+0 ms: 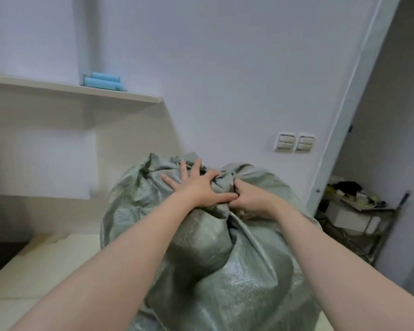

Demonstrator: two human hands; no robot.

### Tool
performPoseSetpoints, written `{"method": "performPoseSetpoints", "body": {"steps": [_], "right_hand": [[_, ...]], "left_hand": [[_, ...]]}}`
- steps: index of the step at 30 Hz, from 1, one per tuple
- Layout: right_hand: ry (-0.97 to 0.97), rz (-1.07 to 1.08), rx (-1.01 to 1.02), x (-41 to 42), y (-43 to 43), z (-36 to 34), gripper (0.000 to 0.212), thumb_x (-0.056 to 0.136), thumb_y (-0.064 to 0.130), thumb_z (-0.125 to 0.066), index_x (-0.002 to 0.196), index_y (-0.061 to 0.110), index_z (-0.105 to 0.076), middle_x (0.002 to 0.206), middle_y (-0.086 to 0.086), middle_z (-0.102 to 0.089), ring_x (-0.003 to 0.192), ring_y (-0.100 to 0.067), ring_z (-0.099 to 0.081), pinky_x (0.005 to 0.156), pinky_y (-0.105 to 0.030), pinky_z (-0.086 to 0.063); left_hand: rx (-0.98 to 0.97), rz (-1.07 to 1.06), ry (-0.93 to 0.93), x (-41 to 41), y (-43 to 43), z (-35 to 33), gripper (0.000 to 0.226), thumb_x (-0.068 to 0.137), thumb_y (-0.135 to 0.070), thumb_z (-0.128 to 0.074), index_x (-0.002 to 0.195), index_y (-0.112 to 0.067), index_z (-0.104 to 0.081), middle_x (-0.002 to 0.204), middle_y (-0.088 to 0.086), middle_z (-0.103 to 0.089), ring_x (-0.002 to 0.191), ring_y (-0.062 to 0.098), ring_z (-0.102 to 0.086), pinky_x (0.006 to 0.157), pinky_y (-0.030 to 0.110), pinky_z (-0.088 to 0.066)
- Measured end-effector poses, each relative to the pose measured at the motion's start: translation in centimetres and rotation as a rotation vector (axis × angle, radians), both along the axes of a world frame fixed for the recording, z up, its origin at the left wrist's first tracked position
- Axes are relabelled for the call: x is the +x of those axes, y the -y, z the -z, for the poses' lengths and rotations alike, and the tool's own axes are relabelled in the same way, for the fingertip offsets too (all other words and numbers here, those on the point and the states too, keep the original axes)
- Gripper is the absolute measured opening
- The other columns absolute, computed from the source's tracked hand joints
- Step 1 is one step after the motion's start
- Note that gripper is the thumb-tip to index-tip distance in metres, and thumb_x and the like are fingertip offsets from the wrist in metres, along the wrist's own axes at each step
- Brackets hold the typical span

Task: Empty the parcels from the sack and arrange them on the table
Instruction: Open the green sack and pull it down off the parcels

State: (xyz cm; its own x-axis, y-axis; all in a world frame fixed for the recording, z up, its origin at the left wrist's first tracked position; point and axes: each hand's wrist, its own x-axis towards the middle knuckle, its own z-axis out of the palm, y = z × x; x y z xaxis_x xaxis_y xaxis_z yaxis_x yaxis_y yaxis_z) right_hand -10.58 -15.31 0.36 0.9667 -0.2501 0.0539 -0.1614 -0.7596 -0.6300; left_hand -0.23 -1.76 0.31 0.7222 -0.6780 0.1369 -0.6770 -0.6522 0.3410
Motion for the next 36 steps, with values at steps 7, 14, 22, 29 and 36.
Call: {"method": "performPoseSetpoints", "body": {"steps": [7, 14, 22, 29, 36], "right_hand": [[-0.005, 0.503, -0.311, -6.2, 7.1, 3.0, 0.102, 0.07, 0.064, -0.073, 0.152, 0.028, -0.025, 0.158, -0.005, -0.028, 0.145, -0.028, -0.025, 0.116, -0.045, -0.026], [0.036, 0.668, 0.025, -7.3, 10.4, 7.1, 0.125, 0.068, 0.055, -0.082, 0.156, 0.02, 0.0, 0.16, -0.011, -0.018, 0.143, -0.033, -0.028, 0.116, -0.049, -0.03], [0.265, 0.818, -0.08, -4.1, 10.5, 6.9, 0.037, 0.098, 0.031, -0.053, 0.126, 0.008, -0.063, 0.145, -0.013, -0.048, 0.131, -0.035, -0.044, 0.108, -0.044, -0.039], [0.504, 0.631, -0.069, -2.2, 5.2, 4.8, 0.034, 0.102, 0.018, -0.046, 0.131, 0.008, -0.061, 0.14, -0.007, -0.056, 0.131, -0.029, -0.047, 0.108, -0.034, -0.035], [0.608, 0.601, 0.12, 0.7, 1.8, 2.2, 0.022, 0.104, 0.015, -0.039, 0.089, 0.005, -0.051, 0.083, -0.009, -0.053, 0.082, -0.02, -0.047, 0.061, -0.032, -0.021]], "left_hand": [[0.323, -0.24, 0.1, 0.2, -1.1, 5.8, 0.046, 0.089, -0.063, -0.049, 0.132, -0.046, -0.051, 0.159, -0.001, -0.024, 0.147, 0.043, 0.003, 0.098, 0.08, 0.012], [0.375, -0.332, 0.467, -0.2, -0.8, 4.9, 0.04, 0.083, -0.065, -0.057, 0.115, -0.042, -0.062, 0.162, 0.018, 0.006, 0.141, 0.05, 0.024, 0.101, 0.076, 0.016], [0.083, -0.502, -0.193, 3.4, -4.8, 4.7, 0.117, 0.046, -0.092, -0.061, 0.148, -0.046, -0.026, 0.15, 0.012, 0.043, 0.14, 0.054, 0.021, 0.101, 0.082, -0.001], [-0.256, -0.429, -0.131, 2.5, -2.6, 4.1, 0.014, 0.094, -0.042, -0.055, 0.089, -0.03, -0.05, 0.143, 0.004, -0.046, 0.137, 0.033, -0.03, 0.106, 0.064, -0.024], [-0.95, -0.202, -0.453, 1.8, 0.1, 2.7, 0.017, 0.1, -0.025, -0.049, 0.085, -0.021, -0.041, 0.076, -0.002, -0.048, 0.075, 0.019, -0.045, 0.069, 0.031, -0.037]]}}
